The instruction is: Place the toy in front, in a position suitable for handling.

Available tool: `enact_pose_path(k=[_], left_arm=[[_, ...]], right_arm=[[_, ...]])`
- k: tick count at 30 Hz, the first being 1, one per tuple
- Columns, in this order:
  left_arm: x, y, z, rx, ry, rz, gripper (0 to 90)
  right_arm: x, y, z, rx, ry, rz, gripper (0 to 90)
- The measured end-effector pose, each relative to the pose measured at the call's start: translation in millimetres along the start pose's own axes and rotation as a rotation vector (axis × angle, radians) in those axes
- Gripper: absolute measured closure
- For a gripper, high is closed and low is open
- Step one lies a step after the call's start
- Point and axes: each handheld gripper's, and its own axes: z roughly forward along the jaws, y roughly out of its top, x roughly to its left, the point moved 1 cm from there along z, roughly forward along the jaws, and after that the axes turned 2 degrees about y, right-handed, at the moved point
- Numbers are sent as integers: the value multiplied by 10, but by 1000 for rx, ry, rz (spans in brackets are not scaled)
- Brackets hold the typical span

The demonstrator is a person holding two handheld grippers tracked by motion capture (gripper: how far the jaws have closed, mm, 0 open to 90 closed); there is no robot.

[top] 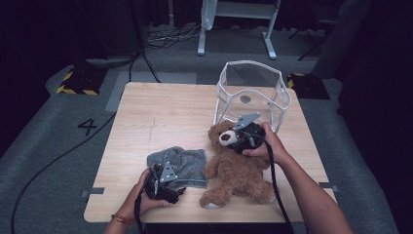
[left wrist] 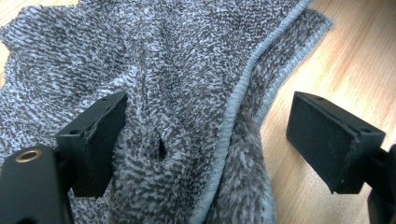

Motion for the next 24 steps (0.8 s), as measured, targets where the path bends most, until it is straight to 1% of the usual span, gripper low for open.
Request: enact_pose_path(k=[1,2,4,5,6,7,8,9,10,11,12,14,16,18,19,22,24], left_arm=[[5,2,1,1,1,4,146],[5,2,1,1,1,4,146],[7,3,2,0,0,5,146],[6,2,1,2,0,3,146],[12,2,4,-1,0,3,146],[16,1,7,-3,-3,2,146],[19,-1,8,-4,-6,1,146],[19,-1,8,-4,-6,1,146],[24,-4,9,-7,-8,-1,146],[31,-7,12,-10,-10,-3,146],[37,-10,13,-11,-11,-8,146],[48,-9,14,-10,-14,-3,146],[58,-11,12,-10,-16,2,146],[88,-26,16,-18,-23,-10,146],[103,-30,16,-16,-22,-21,146],[114,-34,16,-20,-22,-18,147],[102,-22,10,-8,-14,-17,147]], right_arm=[[23,-14,-66,-32,-5,-1,391],[49,-27,-127,-60,-16,-18,390],[104,-53,-234,-112,-50,-30,391],[130,-68,-280,-136,-61,-45,390],[150,-83,-323,-156,-68,-51,390],[164,-97,-361,-174,-86,-52,390],[177,-113,-398,-193,-103,-64,389],[177,-113,-398,-193,-103,-64,389],[187,-130,-430,-213,-113,-65,388],[196,-155,-472,-229,-136,-67,385],[199,-166,-486,-237,-148,-70,384],[199,-176,-497,-243,-156,-69,383],[203,-197,-521,-261,-182,-71,382],[207,-225,-555,-286,-199,-71,382],[209,-247,-586,-300,-213,-70,382],[223,-286,-636,-319,-238,-72,382],[236,-313,-679,-330,-251,-73,381]])
